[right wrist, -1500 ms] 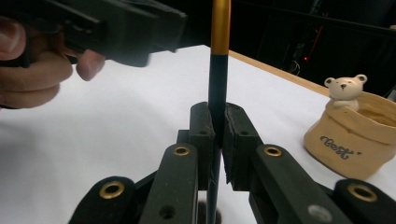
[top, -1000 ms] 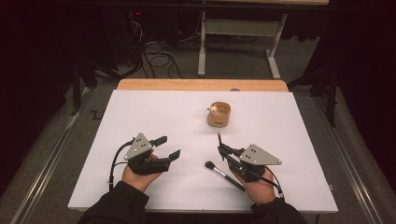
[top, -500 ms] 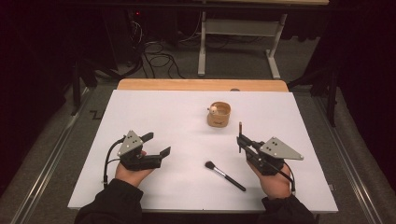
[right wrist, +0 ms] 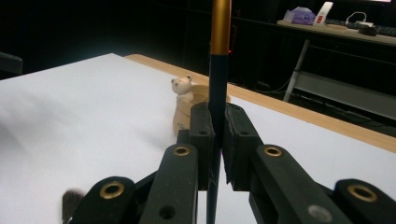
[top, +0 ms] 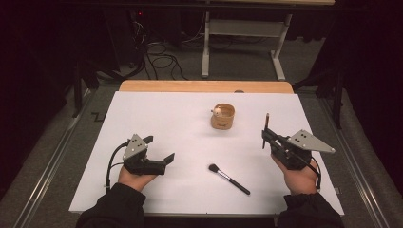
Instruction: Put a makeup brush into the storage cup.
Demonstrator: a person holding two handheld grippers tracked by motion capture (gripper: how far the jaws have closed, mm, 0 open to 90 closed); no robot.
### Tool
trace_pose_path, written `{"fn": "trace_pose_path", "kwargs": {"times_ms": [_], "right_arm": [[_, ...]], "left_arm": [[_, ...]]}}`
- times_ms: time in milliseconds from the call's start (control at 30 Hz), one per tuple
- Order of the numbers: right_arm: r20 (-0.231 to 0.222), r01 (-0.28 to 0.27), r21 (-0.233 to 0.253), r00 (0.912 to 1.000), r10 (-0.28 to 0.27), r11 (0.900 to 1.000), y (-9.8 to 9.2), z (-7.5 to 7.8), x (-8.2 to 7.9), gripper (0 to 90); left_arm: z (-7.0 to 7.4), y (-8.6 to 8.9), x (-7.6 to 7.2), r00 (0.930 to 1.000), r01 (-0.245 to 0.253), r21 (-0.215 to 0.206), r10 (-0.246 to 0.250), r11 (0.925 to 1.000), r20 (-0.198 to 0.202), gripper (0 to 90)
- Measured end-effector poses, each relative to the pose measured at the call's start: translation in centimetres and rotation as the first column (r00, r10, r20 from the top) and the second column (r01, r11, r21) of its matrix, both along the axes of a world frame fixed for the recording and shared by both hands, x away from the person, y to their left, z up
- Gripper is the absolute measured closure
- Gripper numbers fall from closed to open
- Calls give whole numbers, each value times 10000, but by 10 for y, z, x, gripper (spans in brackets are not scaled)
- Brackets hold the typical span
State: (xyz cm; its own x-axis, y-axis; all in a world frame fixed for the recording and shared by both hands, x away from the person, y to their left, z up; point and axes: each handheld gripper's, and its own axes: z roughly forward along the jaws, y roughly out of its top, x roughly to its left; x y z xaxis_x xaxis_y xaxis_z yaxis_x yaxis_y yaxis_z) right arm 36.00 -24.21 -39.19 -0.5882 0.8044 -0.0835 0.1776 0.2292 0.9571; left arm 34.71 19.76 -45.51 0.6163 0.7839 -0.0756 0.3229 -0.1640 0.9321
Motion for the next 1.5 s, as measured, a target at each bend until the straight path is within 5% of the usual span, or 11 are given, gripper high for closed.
{"fn": "trace_pose_path", "kwargs": {"times_ms": [500,1500], "right_arm": [[-31,-190,460,9998,191,9988,20,16,23,847],[-459,-203,524,9987,227,9984,63,5,85,849]], "left_arm": [[1,1,-2,9999,-109,-178,110,9998,51,2],[-1,0,-5,9997,165,-174,-162,9997,155,3]]}}
